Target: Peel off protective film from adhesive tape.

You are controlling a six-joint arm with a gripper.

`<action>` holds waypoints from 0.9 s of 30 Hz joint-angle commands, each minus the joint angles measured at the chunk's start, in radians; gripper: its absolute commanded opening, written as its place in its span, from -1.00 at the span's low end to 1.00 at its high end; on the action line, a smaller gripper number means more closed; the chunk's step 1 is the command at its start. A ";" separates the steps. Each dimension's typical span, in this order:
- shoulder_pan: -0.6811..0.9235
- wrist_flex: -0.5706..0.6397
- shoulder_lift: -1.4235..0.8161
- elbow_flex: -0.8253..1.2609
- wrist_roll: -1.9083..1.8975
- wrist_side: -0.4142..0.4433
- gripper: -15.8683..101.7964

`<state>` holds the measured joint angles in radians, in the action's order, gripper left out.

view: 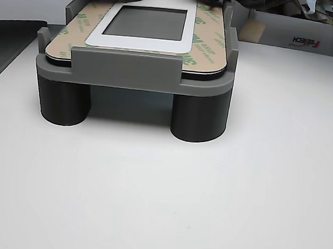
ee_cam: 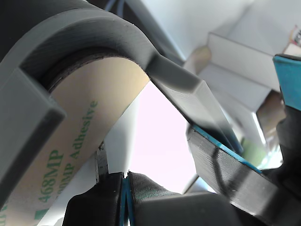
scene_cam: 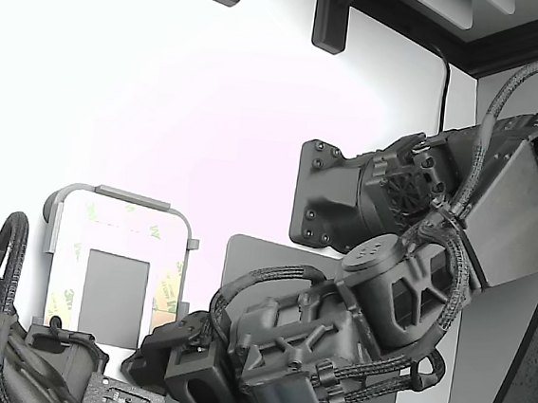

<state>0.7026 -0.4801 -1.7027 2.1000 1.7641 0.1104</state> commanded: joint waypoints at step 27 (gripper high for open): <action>0.006 -0.035 -0.018 -0.067 -0.003 0.005 -0.92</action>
<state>0.7133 -0.5185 -1.6981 2.0693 1.7610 0.1150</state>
